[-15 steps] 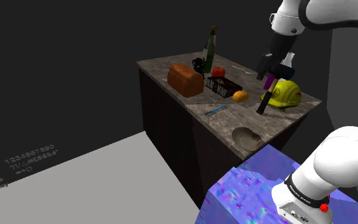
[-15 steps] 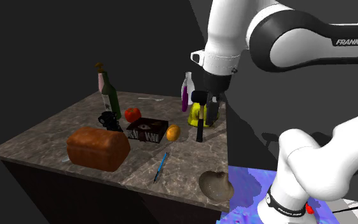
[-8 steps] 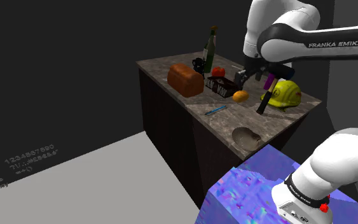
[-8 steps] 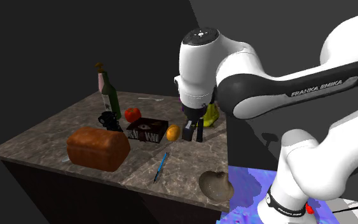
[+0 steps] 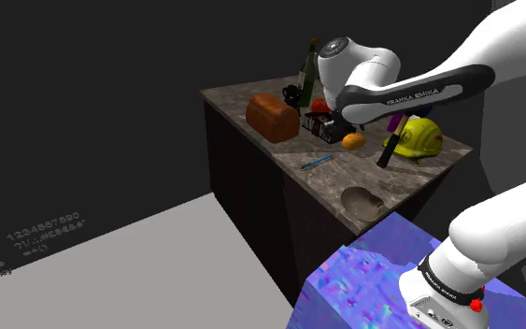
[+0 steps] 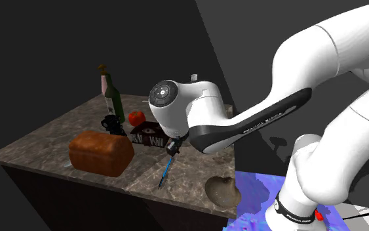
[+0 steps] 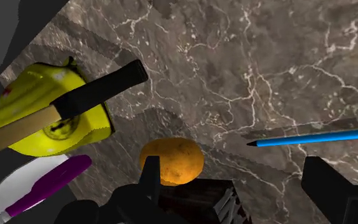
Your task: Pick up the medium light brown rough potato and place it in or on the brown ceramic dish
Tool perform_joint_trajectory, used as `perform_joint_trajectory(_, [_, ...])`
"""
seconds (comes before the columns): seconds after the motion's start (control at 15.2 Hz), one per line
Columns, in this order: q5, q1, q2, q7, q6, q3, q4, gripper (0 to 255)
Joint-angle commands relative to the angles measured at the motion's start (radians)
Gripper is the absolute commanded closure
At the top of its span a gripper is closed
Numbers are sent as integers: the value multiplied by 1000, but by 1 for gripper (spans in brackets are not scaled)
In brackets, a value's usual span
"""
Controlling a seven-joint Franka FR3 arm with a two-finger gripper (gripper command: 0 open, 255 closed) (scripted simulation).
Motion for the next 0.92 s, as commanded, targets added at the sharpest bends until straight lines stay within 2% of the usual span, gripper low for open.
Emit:
perform_joint_trajectory(0.0, [-82,-38,95,125,2,29,33,0])
perform_joint_trajectory(0.2, [-201,-75,239,296,-32,50,103,0])
perform_joint_trajectory(0.46, [-340,-89,427,490,-109,35,216,0])
perform_joint_trajectory(0.73, [-442,-80,598,640,-195,-15,345,0])
perform_joint_trajectory(0.86, [-471,-75,656,684,-226,-38,395,0])
